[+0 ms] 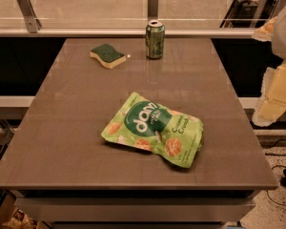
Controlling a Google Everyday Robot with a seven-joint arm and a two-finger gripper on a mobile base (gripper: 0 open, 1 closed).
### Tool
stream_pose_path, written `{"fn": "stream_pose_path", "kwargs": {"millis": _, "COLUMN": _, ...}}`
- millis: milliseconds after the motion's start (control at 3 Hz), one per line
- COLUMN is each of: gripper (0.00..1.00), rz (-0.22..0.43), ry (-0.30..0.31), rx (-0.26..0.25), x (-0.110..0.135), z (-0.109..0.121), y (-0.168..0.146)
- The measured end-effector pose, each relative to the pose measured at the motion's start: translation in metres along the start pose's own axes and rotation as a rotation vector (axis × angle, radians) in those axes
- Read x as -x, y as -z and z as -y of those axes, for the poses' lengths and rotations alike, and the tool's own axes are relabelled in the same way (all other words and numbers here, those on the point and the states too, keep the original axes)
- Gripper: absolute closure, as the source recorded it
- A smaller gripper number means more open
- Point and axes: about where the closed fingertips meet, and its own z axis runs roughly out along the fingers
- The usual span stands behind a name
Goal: Pick green rice chip bag
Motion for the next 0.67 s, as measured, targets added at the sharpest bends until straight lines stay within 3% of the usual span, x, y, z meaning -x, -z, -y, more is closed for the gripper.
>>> {"fn": "stream_pose_path", "kwargs": {"millis": 667, "gripper": 0.0, "rz": -0.029, "ry": -0.04, "rx": -0.013, "x": 0.0035, "z": 0.0027, "y": -0.003}}
